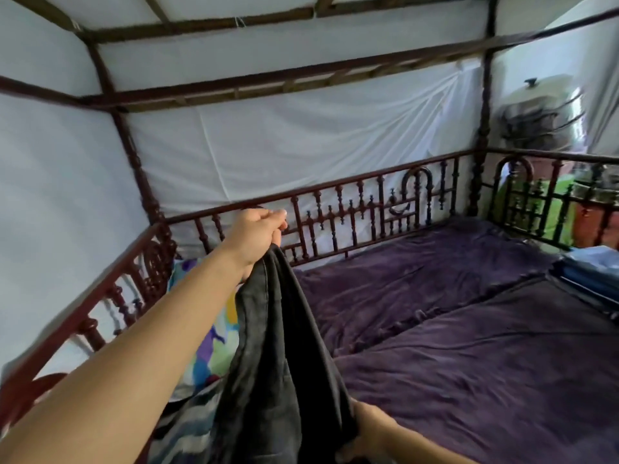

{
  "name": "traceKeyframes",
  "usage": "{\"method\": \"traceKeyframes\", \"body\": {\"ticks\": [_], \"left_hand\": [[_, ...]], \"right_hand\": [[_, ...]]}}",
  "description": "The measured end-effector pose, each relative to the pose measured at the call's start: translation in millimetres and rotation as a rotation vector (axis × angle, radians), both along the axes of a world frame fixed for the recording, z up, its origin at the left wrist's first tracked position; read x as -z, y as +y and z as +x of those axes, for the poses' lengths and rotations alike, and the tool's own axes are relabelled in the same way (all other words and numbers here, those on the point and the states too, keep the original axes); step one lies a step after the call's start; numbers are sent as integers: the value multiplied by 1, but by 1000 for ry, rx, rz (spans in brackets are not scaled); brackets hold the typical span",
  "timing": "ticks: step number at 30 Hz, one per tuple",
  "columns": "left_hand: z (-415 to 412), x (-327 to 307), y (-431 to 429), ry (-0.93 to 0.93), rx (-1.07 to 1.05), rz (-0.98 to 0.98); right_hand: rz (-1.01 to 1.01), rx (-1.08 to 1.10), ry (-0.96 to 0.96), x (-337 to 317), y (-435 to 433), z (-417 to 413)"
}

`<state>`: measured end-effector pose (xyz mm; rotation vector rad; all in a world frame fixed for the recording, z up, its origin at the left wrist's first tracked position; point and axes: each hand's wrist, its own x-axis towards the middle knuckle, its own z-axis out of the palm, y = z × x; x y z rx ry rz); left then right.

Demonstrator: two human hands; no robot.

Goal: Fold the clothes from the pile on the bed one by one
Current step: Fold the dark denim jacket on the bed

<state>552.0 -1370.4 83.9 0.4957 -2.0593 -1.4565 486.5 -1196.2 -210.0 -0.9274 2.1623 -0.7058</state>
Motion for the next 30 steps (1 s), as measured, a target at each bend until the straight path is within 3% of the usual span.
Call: {"method": "traceKeyframes", "body": {"ticks": [3, 6, 9, 12, 14, 17, 19, 22, 27, 30], "left_hand": [[-16, -22, -1, 127, -78, 33], [-16, -28, -18, 140, -294, -260], [-4, 3, -44, -142, -498, -621], [8, 56, -60, -663, -479, -767], [11, 90, -55, -817, -315, -684], [6, 127, -33, -676, 104, -303], [1, 139, -13, -538, 275, -125], [-9, 150, 16, -340, 209, -13], [-27, 116, 30, -14, -22, 333], [-42, 84, 37, 72, -105, 384]], "right_hand": [[84, 116, 63, 24, 15, -10], [118, 189, 115, 25, 26, -57], [-41, 259, 164, -24, 25, -104], [-267, 159, 164, -96, 8, -121], [-369, 31, 170, -141, -10, -120], [-429, -95, 200, -184, -33, -120], [-460, -152, 220, -203, -40, -120], [-499, -124, 164, -212, -34, -128], [-639, 166, -237, -175, 21, -168], [-437, 251, -82, -121, 59, -186]]}}
